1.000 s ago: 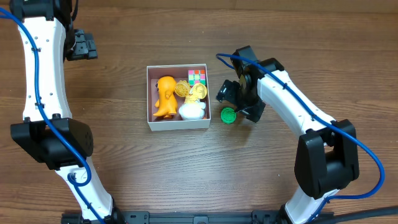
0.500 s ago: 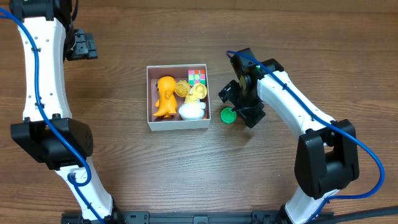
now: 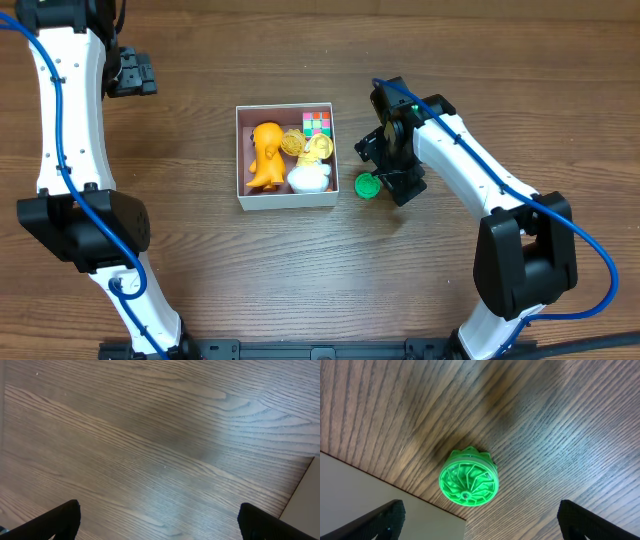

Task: Pack container
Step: 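Lower the right gripper onto the green coin and close on it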

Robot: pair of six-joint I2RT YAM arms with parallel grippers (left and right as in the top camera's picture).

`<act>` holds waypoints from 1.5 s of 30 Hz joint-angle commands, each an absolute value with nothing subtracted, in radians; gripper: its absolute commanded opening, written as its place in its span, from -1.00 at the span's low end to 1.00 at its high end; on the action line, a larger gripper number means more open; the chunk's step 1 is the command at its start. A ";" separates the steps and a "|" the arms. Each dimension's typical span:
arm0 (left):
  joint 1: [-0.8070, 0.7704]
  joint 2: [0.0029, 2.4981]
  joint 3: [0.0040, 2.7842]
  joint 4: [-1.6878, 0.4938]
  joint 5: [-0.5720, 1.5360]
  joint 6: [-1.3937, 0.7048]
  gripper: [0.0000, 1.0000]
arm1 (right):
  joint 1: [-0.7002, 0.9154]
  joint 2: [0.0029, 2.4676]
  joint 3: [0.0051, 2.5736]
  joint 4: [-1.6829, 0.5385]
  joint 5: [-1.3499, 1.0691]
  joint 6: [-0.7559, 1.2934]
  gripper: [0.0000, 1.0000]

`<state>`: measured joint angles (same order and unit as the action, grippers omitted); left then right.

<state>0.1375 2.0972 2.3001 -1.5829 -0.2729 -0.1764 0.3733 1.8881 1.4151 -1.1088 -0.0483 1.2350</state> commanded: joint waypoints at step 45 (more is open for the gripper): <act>0.137 2.110 2.319 -1.584 -0.269 -0.157 1.00 | 0.412 2.023 1.414 -1.053 -0.025 1.365 1.00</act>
<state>0.1375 2.0972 2.3001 -1.5829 -0.2733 -0.1764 0.4107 2.0136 1.4143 -1.0515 -0.0441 1.3579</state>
